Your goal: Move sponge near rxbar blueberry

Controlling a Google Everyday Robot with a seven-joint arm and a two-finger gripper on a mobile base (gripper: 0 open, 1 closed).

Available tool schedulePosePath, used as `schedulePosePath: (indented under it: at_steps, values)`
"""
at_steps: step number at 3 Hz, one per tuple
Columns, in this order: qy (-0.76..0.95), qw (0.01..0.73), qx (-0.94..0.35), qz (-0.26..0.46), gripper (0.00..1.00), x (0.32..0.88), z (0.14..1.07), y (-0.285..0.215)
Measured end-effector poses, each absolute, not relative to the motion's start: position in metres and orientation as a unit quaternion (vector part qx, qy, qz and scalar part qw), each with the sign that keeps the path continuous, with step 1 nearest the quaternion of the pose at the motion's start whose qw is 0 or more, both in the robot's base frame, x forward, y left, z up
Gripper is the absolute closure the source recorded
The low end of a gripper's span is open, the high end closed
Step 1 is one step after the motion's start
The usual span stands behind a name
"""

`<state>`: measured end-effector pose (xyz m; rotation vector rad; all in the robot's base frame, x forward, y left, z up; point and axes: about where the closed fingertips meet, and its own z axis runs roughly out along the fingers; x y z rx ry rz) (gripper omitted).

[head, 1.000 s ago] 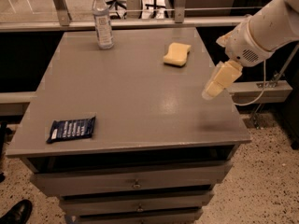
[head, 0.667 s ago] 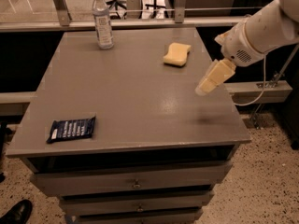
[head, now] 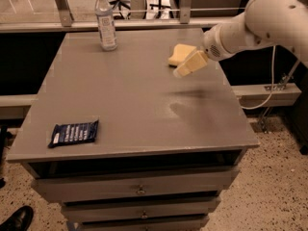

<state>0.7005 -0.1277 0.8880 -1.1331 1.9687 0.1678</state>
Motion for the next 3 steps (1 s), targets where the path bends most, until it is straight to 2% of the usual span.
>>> schedulePosePath:
  at_steps: [2, 3]
  values:
    - [0.815, 0.454, -0.353, 0.072, 0.0, 0.768, 0.851, -0.109]
    - [0.823, 0.463, -0.323, 0.065, 0.16, 0.78, 0.841, -0.111]
